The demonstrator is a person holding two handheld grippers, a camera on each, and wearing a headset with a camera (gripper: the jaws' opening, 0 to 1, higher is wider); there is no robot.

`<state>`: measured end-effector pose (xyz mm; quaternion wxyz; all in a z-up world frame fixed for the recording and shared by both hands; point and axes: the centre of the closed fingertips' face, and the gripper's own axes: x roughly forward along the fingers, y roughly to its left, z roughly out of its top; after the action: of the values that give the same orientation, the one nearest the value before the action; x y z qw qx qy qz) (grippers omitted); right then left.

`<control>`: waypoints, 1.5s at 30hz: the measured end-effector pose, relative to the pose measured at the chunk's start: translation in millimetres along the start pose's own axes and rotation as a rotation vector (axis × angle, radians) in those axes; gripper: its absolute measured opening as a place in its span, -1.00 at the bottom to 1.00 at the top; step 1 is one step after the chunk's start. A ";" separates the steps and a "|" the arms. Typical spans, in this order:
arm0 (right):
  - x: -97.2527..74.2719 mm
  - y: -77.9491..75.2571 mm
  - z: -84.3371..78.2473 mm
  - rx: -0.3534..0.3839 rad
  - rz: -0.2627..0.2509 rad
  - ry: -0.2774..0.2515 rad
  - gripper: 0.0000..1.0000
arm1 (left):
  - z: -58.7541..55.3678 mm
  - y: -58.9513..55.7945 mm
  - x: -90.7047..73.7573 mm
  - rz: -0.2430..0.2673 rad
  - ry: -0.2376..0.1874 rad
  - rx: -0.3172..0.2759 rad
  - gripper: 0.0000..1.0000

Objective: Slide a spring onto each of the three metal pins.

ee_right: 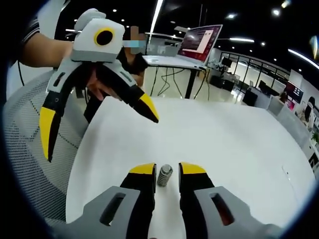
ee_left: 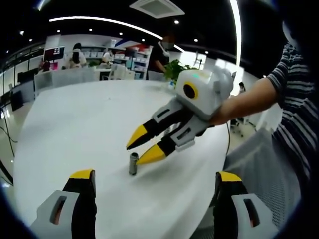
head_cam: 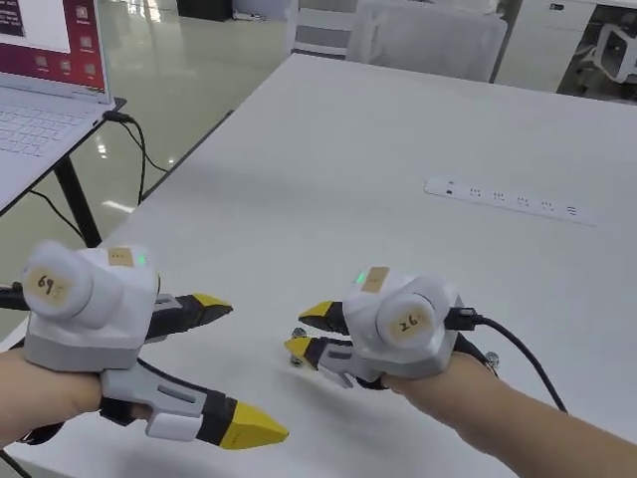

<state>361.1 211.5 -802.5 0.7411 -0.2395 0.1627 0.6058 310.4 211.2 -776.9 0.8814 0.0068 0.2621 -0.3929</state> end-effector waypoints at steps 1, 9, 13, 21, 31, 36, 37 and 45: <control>-3.7 -1.9 1.8 0.013 -0.008 -0.009 -0.68 | 1.4 0.9 0.2 0.005 -0.004 0.002 0.93; -30.3 -13.9 9.8 0.105 -0.047 -0.077 -0.64 | 10.1 2.3 3.9 0.012 -0.023 0.016 0.90; -41.9 -16.2 3.6 0.128 -0.061 -0.081 -0.53 | 12.2 2.2 6.8 0.014 -0.026 0.021 0.90; -68.0 -19.0 -14.3 0.154 -0.109 -0.068 -0.29 | 14.3 1.8 11.1 0.017 -0.025 0.031 0.88; -108.6 -28.4 -41.9 0.207 -0.213 -0.073 0.19 | 21.2 2.6 13.2 0.027 -0.045 0.034 0.88; -129.1 -34.4 -55.5 0.239 -0.269 -0.081 0.35 | 23.5 3.0 14.1 0.038 -0.056 0.036 0.89; -132.3 -36.0 -57.2 0.244 -0.281 -0.085 0.39 | 23.7 3.1 14.3 0.040 -0.058 0.035 0.90; -158.0 -36.7 -73.9 0.284 -0.322 -0.106 0.75 | 23.6 2.1 15.8 0.044 -0.063 0.036 0.91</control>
<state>366.8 35.6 -774.3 0.8621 -0.1234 0.1666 0.4624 331.4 196.7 -764.3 0.8972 0.0160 0.2271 -0.3783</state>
